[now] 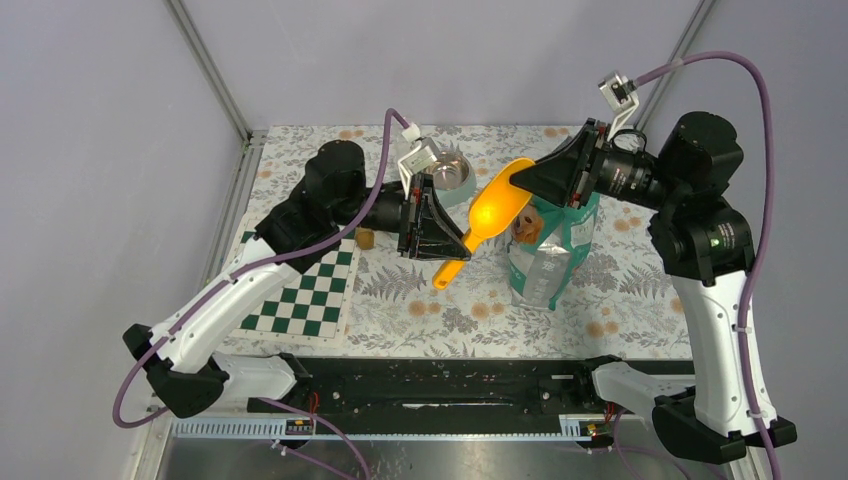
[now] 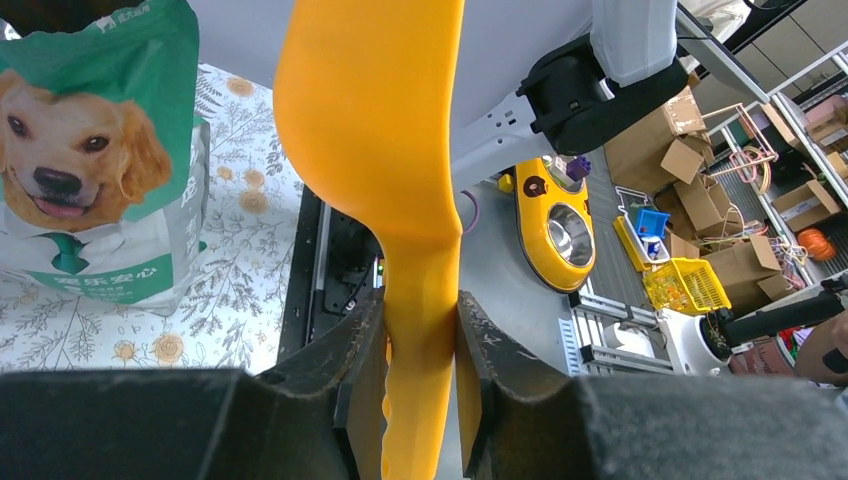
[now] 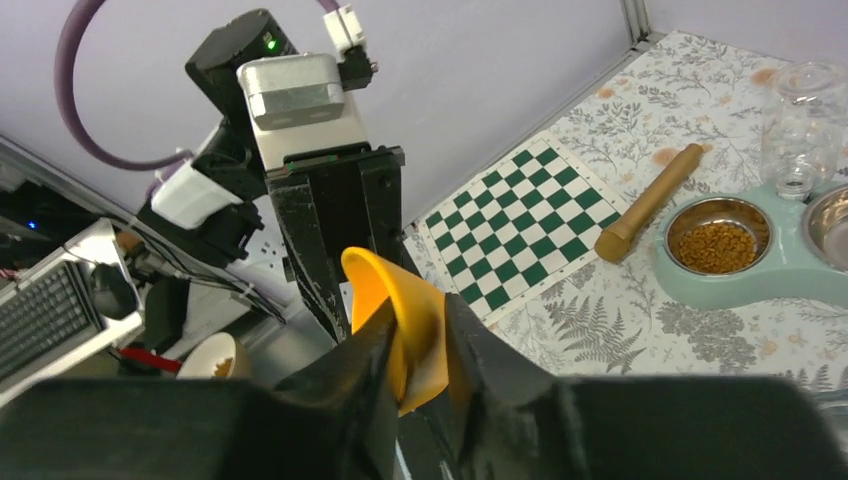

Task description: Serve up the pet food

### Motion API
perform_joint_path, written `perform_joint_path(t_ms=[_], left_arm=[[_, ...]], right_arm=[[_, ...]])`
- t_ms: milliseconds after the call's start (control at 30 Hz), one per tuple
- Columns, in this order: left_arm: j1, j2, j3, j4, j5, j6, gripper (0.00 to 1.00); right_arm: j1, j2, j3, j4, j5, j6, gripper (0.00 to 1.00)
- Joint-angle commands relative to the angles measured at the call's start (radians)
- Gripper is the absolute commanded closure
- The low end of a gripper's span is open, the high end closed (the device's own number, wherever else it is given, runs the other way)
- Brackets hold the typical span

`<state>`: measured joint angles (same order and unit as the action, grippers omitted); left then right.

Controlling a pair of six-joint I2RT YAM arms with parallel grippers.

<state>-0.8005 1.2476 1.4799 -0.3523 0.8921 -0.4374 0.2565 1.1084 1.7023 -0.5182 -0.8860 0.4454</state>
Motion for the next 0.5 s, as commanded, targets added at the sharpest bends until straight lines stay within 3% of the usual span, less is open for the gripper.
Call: perform_joint_path(t_ms=[0,100,167,267,333,467], left_arm=[[-0.003,-0.01,0.07,0.074,0.019,0.004,0.84],[-0.003,-0.009,0.072,0.092,0.004,-0.016,0.62],[-0.002,-0.012,0.071,0.099,-0.039,-0.034,0.41],[-0.002,-0.046,0.051,0.112,-0.307,-0.109,0.17],[0.001,-0.084,0.005,0.167,-0.421,-0.167,0.11],[0.004,-0.128,-0.058,0.23,-0.584,-0.31,0.1]], right_arm=[[0.007,0.002,0.043,-0.038,-0.034,-0.028,0.8],[0.008,0.002,0.042,-0.029,-0.019,-0.001,0.99],[0.007,-0.009,0.035,-0.009,0.022,0.034,1.0],[0.007,-0.048,0.035,0.007,0.189,0.116,1.0],[0.007,-0.096,-0.012,0.085,0.287,0.218,1.0],[0.007,-0.186,-0.151,0.291,0.378,0.437,1.0]])
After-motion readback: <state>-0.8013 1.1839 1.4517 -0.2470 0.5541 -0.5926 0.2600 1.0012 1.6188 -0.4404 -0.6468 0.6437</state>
